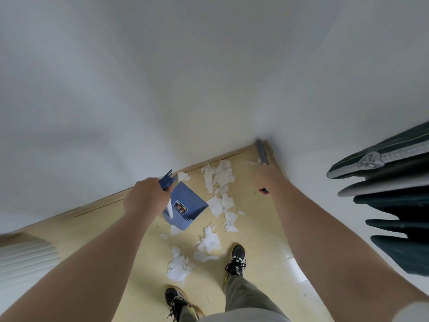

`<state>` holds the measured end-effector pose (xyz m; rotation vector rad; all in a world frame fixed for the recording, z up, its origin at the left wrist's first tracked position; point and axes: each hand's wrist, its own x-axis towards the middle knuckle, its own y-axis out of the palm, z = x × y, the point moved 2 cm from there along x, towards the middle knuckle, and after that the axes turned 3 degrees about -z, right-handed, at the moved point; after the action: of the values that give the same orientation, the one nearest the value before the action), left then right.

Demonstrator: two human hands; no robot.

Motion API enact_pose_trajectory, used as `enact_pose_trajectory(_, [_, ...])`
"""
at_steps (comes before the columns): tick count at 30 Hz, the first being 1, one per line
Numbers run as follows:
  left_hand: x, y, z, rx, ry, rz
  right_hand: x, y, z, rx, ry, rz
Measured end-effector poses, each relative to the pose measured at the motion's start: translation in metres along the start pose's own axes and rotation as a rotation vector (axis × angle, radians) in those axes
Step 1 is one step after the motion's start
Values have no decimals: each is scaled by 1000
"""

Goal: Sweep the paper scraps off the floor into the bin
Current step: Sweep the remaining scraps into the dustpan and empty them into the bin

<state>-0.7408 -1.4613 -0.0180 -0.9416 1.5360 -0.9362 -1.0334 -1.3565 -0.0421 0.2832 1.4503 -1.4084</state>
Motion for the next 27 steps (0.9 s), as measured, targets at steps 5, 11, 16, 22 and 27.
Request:
enact_pose_trajectory(5, [-3,12,5,16,-24,-56,33,16,-16,-331,92,-10])
enact_pose_trajectory(11, [-13,11,26,-27,-90,-64,20,67,-17,-389,47,55])
enact_pose_trajectory(16, [-19,5,52,-47,-132,-47,-12,110,15,-426,-80,118])
enact_pose_trajectory(22, [-27,-5,111,-27,-151,-4,-50,167,73,-611,-264,136])
enact_pose_trajectory(27, [-23,-11,204,4,-145,-19,-74,233,113,-709,-271,111])
